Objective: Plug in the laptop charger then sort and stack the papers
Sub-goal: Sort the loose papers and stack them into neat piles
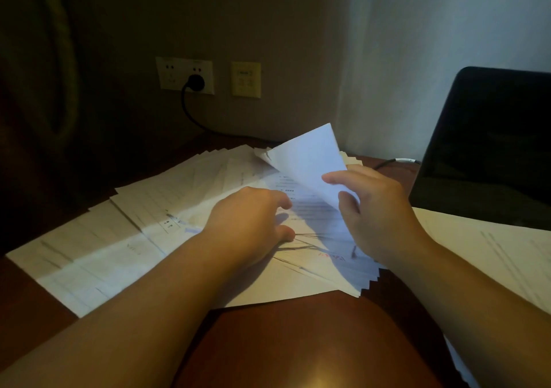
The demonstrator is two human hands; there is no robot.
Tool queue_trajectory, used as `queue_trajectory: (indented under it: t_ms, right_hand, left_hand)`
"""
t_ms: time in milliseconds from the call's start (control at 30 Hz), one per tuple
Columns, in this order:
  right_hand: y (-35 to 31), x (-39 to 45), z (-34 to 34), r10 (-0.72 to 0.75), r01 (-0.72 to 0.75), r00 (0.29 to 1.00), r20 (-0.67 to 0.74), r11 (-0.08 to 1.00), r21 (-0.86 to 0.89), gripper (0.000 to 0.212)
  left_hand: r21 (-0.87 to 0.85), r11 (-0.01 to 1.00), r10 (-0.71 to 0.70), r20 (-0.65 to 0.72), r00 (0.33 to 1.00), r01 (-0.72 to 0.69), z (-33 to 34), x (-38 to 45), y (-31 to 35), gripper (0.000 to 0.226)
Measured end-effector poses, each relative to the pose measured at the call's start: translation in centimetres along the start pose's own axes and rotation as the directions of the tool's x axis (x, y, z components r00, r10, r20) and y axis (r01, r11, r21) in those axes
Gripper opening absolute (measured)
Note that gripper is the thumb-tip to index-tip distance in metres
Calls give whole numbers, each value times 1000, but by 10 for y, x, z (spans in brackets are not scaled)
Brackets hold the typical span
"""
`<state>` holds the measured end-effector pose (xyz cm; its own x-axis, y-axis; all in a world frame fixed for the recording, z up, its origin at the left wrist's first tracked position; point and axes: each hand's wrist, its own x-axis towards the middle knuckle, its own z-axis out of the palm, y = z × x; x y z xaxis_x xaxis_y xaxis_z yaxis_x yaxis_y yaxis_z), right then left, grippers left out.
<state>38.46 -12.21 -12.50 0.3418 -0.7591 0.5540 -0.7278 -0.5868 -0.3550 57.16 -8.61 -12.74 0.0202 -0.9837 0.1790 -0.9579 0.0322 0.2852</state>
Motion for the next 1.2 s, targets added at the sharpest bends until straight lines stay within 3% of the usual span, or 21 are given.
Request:
queue_trajectory:
  t_ms: [433, 533, 767, 967, 1100, 1200]
  right_hand:
    - [0, -1, 0, 19, -19, 999, 51, 1000, 2, 32]
    - [0, -1, -1, 23, -24, 997, 72, 1000, 3, 32]
    - [-2, -1, -2, -122, 113, 977, 174, 992, 62, 35]
    - [3, 1, 2, -178, 177, 970, 163, 984, 24, 35]
    - [2, 0, -1, -166, 163, 980, 110, 986, 32, 34]
    - [0, -1, -2, -131, 131, 986, 102, 991, 3, 34]
  left_hand:
    - [85, 987, 132, 28, 991, -134, -8, 0, -2, 26]
    - [137, 988, 66, 74, 995, -76, -13, 2, 4, 23]
    - [-38, 987, 137, -306, 942, -156, -12, -3, -7, 18]
    - [-156, 972, 79, -491, 867, -176, -4, 0, -6, 14]
    - [-206, 978, -51, -400, 915, -35, -6, 0, -4, 49]
    - [-115, 993, -64, -260, 964, 35, -3, 1, -6, 58]
